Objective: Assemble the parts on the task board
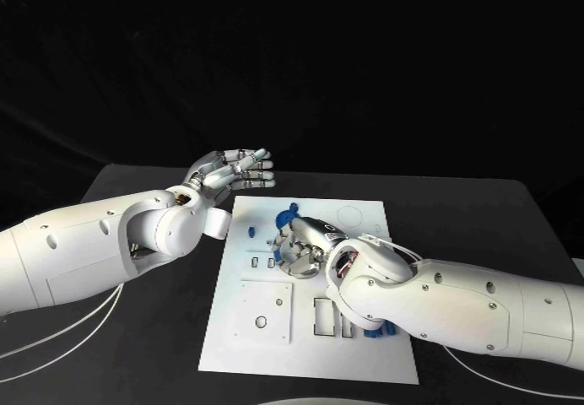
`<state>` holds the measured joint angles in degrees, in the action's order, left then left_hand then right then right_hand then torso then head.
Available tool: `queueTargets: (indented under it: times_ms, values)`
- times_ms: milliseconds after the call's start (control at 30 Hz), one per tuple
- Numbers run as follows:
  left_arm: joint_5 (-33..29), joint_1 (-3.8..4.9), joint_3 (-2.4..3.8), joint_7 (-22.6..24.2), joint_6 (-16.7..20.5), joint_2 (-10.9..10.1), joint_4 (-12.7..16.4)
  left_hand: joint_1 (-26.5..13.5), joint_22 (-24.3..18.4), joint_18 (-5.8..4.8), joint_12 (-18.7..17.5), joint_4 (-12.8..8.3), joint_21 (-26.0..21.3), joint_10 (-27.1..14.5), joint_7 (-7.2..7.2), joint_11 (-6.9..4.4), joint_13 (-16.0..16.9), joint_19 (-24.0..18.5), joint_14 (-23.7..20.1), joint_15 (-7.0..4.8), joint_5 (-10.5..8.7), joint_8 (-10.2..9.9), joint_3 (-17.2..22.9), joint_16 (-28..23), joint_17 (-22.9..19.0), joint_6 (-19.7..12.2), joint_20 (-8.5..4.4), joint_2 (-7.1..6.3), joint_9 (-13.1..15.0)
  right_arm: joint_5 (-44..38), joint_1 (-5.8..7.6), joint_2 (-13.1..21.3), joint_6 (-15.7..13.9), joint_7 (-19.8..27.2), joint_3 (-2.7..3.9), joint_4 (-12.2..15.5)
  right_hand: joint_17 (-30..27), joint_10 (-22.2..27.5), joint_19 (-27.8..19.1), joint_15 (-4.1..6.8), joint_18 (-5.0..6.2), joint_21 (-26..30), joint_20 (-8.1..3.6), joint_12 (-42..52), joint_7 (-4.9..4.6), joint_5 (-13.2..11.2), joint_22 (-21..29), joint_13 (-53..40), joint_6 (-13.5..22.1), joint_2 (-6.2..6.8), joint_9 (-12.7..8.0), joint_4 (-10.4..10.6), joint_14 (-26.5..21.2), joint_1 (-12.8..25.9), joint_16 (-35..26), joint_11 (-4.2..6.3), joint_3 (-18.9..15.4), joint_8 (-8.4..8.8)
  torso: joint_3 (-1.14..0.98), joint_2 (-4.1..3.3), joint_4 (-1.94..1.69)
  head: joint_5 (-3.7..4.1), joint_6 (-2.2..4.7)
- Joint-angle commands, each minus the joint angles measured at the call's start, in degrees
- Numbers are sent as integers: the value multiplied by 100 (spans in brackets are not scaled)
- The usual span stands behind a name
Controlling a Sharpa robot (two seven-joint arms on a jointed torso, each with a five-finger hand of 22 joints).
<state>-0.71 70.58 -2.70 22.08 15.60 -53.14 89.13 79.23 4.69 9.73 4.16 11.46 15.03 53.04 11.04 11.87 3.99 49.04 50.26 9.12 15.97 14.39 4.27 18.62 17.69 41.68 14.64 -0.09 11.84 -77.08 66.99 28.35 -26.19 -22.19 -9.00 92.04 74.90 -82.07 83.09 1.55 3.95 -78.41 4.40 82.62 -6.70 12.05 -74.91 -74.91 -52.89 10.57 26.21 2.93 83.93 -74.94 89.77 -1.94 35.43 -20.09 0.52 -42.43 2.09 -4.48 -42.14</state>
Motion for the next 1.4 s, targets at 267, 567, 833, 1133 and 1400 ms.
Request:
queueTargets:
  times_ms: [267, 567, 833, 1133, 1400]
  values:
    - [-5, 4, 4, 32, -112, 15, 5, -14, -7, 18, 11, -3, -24, -30, 317, -2, 6, -38, -51, 6, -32, 13, -44, 34, 9, -41, 10, 50, 3, -442, -75, -89, 175, -151, -8, -88, 1510, 7, -34, 32, -44, 25, -19, -20, 17, -18, -267, -441, -41, -2, 118, 4, 607, 97, 23, -2, 4, -19, 4, -4, -6, -28, -44]
    - [-5, 4, 4, 27, -112, 13, 5, -14, -7, 18, 11, -3, -24, -30, 317, -2, 6, -38, -51, 6, -32, 13, -44, 34, 9, -41, 10, 50, 3, -466, -111, -126, 271, -119, -13, -140, 1510, 12, -41, 32, -41, 39, -19, -25, 18, -24, -254, -433, -39, 8, 120, 7, 607, 114, 23, -2, -6, -20, 5, -5, -6, -44, -60]
    - [-5, 4, 4, 21, -115, 1, 14, -14, -7, 18, 11, -3, -24, -30, 317, -2, 6, -38, -51, 6, -32, 13, -44, 34, 9, -41, 10, 50, 3, -477, -117, -136, 328, -168, -18, -193, 1510, 16, -39, 32, -41, 40, -18, -28, 17, -35, -256, -430, -29, 27, 122, 16, 607, 152, 23, -3, -23, -16, 2, -11, 1, -60, -86]
    - [-5, 4, 4, 10, -124, -3, 16, -19, -9, 18, 14, -1, -28, -37, 317, -1, 7, -44, -67, 8, -41, 19, -58, 42, 17, -47, 11, 57, 4, -538, -120, -142, 326, -215, -20, -209, 1510, 14, -49, 32, -35, 61, -17, -26, 17, -43, -237, -432, -21, 49, 124, 22, 607, 183, 23, -3, -39, -12, 1, -4, -4, -61, -106]
    - [-5, 4, 4, -5, -131, 2, 13, -19, -9, 18, 14, -1, -28, -37, 317, -1, 7, -44, -67, 8, -41, 19, -58, 42, 17, -47, 11, 57, 4, -584, -120, -141, 301, -239, -22, -229, 1510, 35, -57, 31, -31, 77, -17, -46, 14, -49, -224, -407, 0, 77, 123, 24, 607, 214, 23, -4, -54, -2, 2, -4, -4, -55, -118]
